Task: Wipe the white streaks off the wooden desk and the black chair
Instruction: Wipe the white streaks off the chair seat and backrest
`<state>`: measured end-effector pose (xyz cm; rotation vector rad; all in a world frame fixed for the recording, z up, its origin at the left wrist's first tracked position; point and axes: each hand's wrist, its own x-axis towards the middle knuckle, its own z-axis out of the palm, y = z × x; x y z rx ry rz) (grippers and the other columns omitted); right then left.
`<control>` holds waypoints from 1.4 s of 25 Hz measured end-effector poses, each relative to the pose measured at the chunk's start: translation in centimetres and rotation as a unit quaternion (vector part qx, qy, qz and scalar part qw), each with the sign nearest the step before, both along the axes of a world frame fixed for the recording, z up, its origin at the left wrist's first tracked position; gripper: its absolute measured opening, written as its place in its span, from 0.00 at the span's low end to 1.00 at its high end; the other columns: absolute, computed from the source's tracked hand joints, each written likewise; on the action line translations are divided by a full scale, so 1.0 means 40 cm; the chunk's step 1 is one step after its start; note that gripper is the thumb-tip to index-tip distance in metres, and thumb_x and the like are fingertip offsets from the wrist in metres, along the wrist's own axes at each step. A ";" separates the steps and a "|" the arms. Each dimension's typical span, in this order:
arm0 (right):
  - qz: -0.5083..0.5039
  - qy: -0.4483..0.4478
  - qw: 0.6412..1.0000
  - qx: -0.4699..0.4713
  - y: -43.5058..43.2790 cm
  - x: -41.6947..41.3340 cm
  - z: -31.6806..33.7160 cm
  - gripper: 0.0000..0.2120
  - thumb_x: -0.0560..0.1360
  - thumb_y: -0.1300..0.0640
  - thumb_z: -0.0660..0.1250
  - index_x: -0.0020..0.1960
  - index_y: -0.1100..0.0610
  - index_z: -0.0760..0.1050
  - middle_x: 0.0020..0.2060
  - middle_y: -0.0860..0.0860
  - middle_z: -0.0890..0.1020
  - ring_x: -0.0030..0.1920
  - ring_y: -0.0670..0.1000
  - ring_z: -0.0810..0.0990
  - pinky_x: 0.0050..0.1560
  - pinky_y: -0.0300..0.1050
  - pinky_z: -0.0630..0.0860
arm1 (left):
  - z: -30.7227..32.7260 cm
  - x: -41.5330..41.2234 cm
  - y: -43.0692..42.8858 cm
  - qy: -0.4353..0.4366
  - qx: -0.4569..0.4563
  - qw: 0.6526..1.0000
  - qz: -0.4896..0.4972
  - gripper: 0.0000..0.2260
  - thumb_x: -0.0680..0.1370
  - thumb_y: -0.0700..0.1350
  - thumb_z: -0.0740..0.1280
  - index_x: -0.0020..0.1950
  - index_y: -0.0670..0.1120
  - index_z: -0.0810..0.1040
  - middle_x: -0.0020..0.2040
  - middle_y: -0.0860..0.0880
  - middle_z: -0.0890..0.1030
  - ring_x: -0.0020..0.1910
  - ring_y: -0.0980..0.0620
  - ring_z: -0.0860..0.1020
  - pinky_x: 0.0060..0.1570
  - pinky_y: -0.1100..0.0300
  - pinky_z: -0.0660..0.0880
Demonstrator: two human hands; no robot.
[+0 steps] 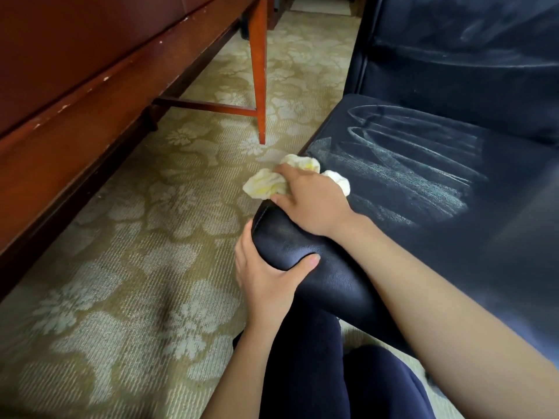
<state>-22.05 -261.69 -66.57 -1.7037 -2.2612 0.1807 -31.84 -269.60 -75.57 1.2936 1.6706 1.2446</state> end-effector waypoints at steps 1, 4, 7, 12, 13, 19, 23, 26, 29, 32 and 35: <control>0.001 0.019 1.000 0.010 -0.033 0.013 0.001 0.21 0.78 0.49 0.61 0.70 0.52 0.64 0.54 0.53 0.79 0.53 0.57 0.77 0.46 0.48 0.72 | 0.002 -0.001 -0.001 0.007 -0.001 1.000 -0.004 0.52 0.53 0.67 0.73 0.73 0.55 0.59 0.66 0.56 0.65 0.69 0.56 0.64 0.69 0.49 0.65; 0.000 0.052 0.998 0.029 -0.131 0.055 -0.005 0.22 0.78 0.49 0.62 0.70 0.48 0.64 0.52 0.51 0.80 0.50 0.54 0.78 0.44 0.47 0.72 | 0.008 -0.010 0.002 0.033 -0.011 0.999 -0.017 0.53 0.52 0.69 0.72 0.73 0.55 0.58 0.66 0.57 0.65 0.69 0.55 0.64 0.68 0.48 0.65; -0.015 0.055 0.998 0.039 -0.216 0.117 -0.013 0.21 0.76 0.49 0.65 0.68 0.46 0.67 0.53 0.47 0.81 0.49 0.51 0.78 0.43 0.46 0.73 | 0.026 -0.020 0.009 0.057 -0.051 0.996 -0.039 0.56 0.50 0.71 0.70 0.75 0.55 0.55 0.71 0.53 0.63 0.72 0.52 0.61 0.70 0.46 0.63; -0.071 0.060 0.994 0.054 -0.285 0.214 -0.011 0.20 0.76 0.48 0.65 0.66 0.44 0.69 0.51 0.43 0.81 0.47 0.48 0.76 0.39 0.42 0.69 | 0.108 -0.027 0.045 0.135 -0.066 0.985 -0.085 0.52 0.62 0.69 0.72 0.78 0.53 0.51 0.78 0.50 0.51 0.77 0.49 0.49 0.74 0.43 0.48; -0.081 0.064 0.993 0.053 -0.280 0.226 -0.006 0.20 0.76 0.49 0.65 0.67 0.45 0.69 0.47 0.44 0.81 0.45 0.50 0.77 0.39 0.43 0.68 | 0.126 -0.019 0.066 0.140 -0.052 0.986 -0.079 0.47 0.67 0.67 0.69 0.78 0.51 0.51 0.78 0.49 0.50 0.77 0.49 0.48 0.74 0.44 0.46; -0.094 0.038 0.995 -0.003 -0.134 0.235 0.008 0.19 0.79 0.50 0.59 0.69 0.50 0.64 0.46 0.55 0.81 0.48 0.62 0.78 0.47 0.52 0.73 | 0.149 0.065 0.168 0.265 -0.116 0.956 -0.044 0.24 0.83 0.56 0.48 0.78 0.50 0.53 0.78 0.49 0.57 0.76 0.47 0.55 0.72 0.45 0.48; -0.081 0.042 0.995 -0.046 -0.003 0.190 0.017 0.18 0.80 0.51 0.57 0.69 0.53 0.63 0.46 0.56 0.80 0.50 0.61 0.77 0.46 0.49 0.70 | 0.145 0.068 0.159 0.311 -0.092 0.945 -0.027 0.22 0.83 0.53 0.46 0.77 0.51 0.57 0.76 0.48 0.62 0.73 0.46 0.61 0.70 0.47 0.54; -0.072 0.047 0.994 -0.062 0.022 0.165 0.017 0.18 0.80 0.50 0.57 0.69 0.53 0.63 0.44 0.55 0.80 0.51 0.60 0.77 0.45 0.48 0.69 | 0.143 0.064 0.161 0.310 -0.084 0.947 -0.016 0.21 0.83 0.51 0.46 0.77 0.50 0.59 0.75 0.48 0.64 0.72 0.46 0.63 0.68 0.49 0.57; -0.059 0.058 0.995 -0.049 -0.024 0.156 0.024 0.20 0.79 0.50 0.59 0.70 0.51 0.63 0.34 0.49 0.76 0.48 0.58 0.78 0.46 0.48 0.70 | 0.140 0.060 0.166 0.308 -0.079 0.948 -0.015 0.21 0.83 0.51 0.47 0.76 0.50 0.60 0.74 0.48 0.65 0.71 0.46 0.63 0.66 0.48 0.59; -0.062 0.049 0.997 -0.026 -0.098 0.144 0.026 0.22 0.78 0.47 0.61 0.70 0.48 0.64 0.39 0.50 0.80 0.48 0.56 0.79 0.47 0.47 0.70 | 0.137 0.060 0.169 0.312 -0.071 0.947 -0.014 0.20 0.83 0.50 0.48 0.76 0.50 0.61 0.73 0.48 0.66 0.71 0.45 0.64 0.66 0.48 0.60; -0.082 0.040 0.996 -0.011 -0.192 0.156 0.020 0.22 0.77 0.44 0.61 0.70 0.43 0.64 0.46 0.50 0.82 0.49 0.55 0.79 0.49 0.48 0.74 | 0.134 0.059 0.165 0.312 -0.071 0.947 -0.025 0.21 0.83 0.50 0.48 0.76 0.50 0.61 0.74 0.48 0.66 0.71 0.45 0.64 0.66 0.48 0.60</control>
